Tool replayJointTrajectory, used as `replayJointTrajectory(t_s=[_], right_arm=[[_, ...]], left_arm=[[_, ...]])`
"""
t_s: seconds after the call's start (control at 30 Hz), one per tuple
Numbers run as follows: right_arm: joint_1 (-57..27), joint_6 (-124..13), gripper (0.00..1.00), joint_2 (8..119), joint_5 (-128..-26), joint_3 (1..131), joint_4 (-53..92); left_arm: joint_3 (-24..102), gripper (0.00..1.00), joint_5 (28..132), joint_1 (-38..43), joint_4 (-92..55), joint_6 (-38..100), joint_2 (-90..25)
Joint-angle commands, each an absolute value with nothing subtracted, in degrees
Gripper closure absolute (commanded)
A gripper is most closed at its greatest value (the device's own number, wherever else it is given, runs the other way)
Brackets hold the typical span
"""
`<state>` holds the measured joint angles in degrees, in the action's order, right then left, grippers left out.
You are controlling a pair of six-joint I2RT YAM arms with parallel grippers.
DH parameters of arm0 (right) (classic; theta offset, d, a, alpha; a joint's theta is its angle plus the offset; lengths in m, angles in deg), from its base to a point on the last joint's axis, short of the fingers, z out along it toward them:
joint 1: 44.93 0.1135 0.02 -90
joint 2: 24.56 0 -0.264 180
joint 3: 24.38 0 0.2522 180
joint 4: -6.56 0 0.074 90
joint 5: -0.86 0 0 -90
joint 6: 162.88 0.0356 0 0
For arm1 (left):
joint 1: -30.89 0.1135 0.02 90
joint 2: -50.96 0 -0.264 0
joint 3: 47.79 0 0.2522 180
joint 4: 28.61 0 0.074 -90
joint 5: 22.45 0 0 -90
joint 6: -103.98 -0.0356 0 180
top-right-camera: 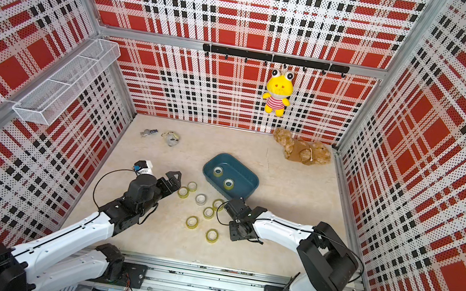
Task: Put the transparent tape into the storage box
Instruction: Pick up the tape at the center of the board, then place the tape in the storage box.
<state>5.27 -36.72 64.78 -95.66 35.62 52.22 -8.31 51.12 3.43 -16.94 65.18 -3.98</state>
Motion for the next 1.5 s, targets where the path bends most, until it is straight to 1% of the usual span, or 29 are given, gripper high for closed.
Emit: replayJointTrajectory(t_s=[0.0, 0.1, 0.13, 0.23, 0.27, 0.37, 0.53, 0.67, 0.73, 0.8, 0.93, 1.13, 1.37, 1.47], right_arm=[[6.0, -35.9, 0.56, 68.1, -97.9, 36.4, 52.9], [6.4, -35.5, 0.63, 69.5, -98.9, 36.6, 53.4], [6.5, -35.4, 0.68, 69.5, -99.1, 36.6, 53.5], [6.6, -35.4, 0.89, 68.7, -99.6, 36.6, 54.1], [6.6, -35.4, 0.94, 68.1, -100.1, 36.7, 54.6], [6.5, -35.7, 0.98, 66.1, -102.4, 37.8, 56.8], [6.6, -37.0, 0.99, 59.5, -102.4, 41.3, 60.3], [6.2, -39.1, 0.95, 54.4, -102.9, 46.1, 61.6], [5.0, -40.8, 0.93, 53.8, -102.1, 49.2, 61.2], [3.0, -43.5, 0.93, 54.5, -101.3, 52.6, 60.5], [-1.3, -46.2, 0.93, 59.6, -97.3, 58.9, 57.2], [-4.7, -50.3, 0.94, 72.4, -97.4, 71.2, 57.7], [-10.3, -53.1, 0.97, 86.0, -94.1, 77.9, 56.1], [-11.3, -53.3, 0.96, 90.6, -93.9, 80.8, 56.2]], left_arm=[[-7.7, 0.01, 52.3, 2.7, -19.7, 65.4, -5.4], [-7.3, 0.01, 51.8, 2.0, -20.1, 65.3, -6.5], [-7.2, 0.01, 51.7, 1.9, -20.1, 65.2, -6.7], [-7.1, 0.01, 51.5, 1.7, -20.2, 65.2, -6.9], [-7.1, 0.01, 51.4, 1.7, -20.2, 65.2, -6.8], [-7.1, 0.01, 51.2, 1.5, -20.2, 65.2, -6.4], [-6.3, 0.01, 50.4, 0.2, -20.2, 65.3, -6.3], [-4.4, 0.01, 51.1, -2.1, -21.5, 64.7, -8.0], [-2.4, 0.01, 54.1, -3.1, -23.3, 64.5, -9.8], [0.0, 0.01, 54.2, -5.3, -24.3, 64.5, -11.6], [3.4, 0.01, 51.6, -8.5, -24.3, 63.8, -14.1], [2.5, 0.01, 50.8, -8.4, -22.5, 64.3, -13.3], [1.0, 0.01, 50.0, -6.9, -20.7, 63.7, -10.8], [0.9, 0.01, 50.3, -6.4, -20.2, 63.4, -10.6]])
